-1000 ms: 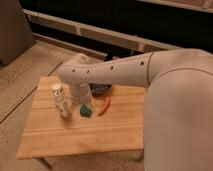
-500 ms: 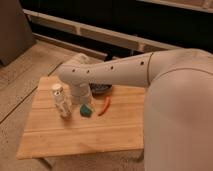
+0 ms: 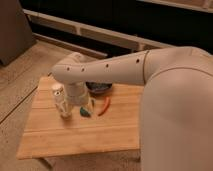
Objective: Place the ceramic cup over the eraser
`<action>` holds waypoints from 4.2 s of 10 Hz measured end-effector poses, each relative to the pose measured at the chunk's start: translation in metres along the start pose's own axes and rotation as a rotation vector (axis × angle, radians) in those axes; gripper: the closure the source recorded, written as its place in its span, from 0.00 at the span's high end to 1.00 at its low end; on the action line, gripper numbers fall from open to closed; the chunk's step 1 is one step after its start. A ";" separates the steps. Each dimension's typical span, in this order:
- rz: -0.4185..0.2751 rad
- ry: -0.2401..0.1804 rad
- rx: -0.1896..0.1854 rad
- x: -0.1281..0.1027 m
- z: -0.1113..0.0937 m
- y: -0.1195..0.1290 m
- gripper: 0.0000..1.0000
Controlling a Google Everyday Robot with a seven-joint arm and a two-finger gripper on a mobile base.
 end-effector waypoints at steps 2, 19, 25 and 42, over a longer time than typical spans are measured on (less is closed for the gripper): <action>0.016 -0.081 0.026 -0.017 -0.012 -0.002 0.65; -0.419 -0.550 -0.121 -0.188 -0.010 0.037 0.65; -0.682 -0.536 -0.075 -0.219 -0.019 0.111 0.65; -0.868 -0.349 0.037 -0.244 0.059 0.192 0.65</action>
